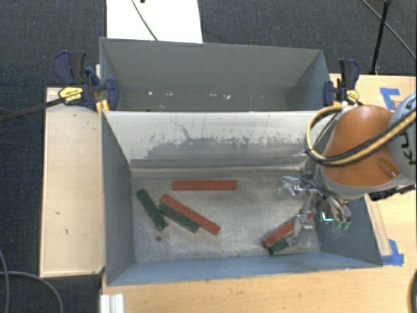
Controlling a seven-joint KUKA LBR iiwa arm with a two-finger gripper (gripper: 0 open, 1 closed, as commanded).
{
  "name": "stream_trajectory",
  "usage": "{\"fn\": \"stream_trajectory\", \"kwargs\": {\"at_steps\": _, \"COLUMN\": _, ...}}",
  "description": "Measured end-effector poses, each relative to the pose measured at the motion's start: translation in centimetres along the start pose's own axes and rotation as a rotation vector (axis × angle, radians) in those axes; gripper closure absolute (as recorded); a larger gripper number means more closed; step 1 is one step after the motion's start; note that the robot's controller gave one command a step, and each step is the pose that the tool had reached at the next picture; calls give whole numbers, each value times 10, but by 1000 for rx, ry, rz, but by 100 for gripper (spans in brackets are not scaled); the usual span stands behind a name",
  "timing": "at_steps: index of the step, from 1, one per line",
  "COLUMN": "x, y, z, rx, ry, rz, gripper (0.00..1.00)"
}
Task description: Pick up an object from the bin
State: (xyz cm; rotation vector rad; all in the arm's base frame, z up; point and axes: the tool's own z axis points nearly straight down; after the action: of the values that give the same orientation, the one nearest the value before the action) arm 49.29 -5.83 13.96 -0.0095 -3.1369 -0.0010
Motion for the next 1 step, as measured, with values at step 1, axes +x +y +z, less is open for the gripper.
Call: {"fn": "stream_trajectory", "kwargs": {"at_steps": 1, "x": -7, "y": -31, "z": -1, "rx": 3, "ry": -10, "rz": -307, "gripper": 0}}
